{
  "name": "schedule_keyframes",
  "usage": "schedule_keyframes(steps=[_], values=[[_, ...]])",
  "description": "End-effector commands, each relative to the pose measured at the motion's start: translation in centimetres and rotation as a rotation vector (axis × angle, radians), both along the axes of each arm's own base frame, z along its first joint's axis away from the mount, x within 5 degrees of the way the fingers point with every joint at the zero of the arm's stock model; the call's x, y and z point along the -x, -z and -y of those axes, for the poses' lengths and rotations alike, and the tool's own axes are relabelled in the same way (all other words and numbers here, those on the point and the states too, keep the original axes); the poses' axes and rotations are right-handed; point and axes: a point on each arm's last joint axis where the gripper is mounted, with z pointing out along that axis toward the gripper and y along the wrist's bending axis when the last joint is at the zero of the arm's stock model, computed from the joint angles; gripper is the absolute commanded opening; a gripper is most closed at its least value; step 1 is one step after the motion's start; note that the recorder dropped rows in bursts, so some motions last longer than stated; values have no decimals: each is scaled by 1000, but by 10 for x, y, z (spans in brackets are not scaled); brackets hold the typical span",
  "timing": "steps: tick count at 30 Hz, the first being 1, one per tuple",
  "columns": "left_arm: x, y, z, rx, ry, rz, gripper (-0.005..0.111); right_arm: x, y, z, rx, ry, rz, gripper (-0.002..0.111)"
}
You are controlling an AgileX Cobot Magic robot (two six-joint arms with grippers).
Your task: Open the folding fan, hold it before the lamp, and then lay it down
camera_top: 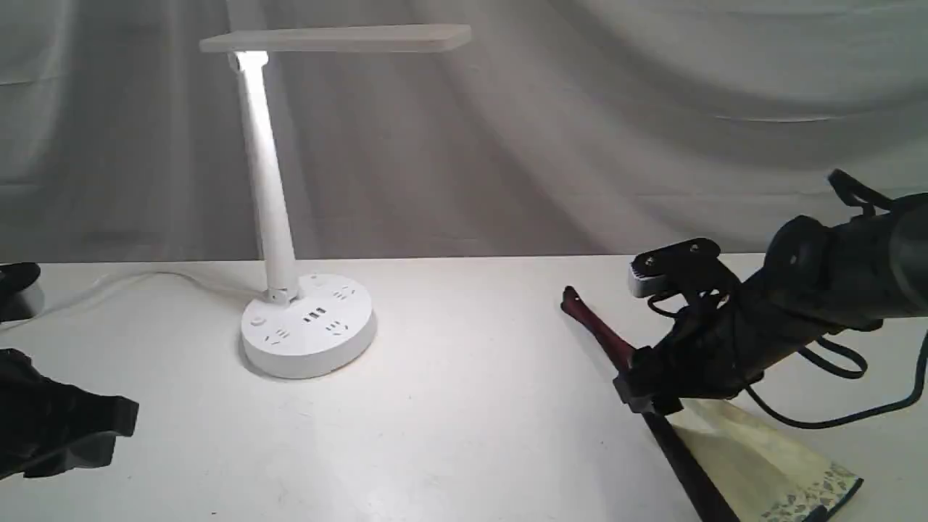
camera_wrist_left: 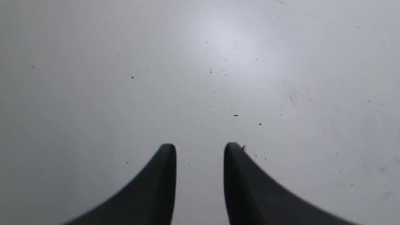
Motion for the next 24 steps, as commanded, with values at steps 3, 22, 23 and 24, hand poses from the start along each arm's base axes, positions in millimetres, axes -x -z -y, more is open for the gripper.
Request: schedule_keyframes(steps=[3,22,23,24], values=[[-2,-2,1,15,-19,13,27,-2,-1,1,-53,133,17,63],[-2,-2,1,15,-19,13,27,-7,-4,5,-120,295,56,52],[-2,-2,1,15,-19,13,27,-8,-4,6,-95,274,67,52],[-2,-2,1,15,-19,13,27,-8,-3,7,-71,253,76,52]])
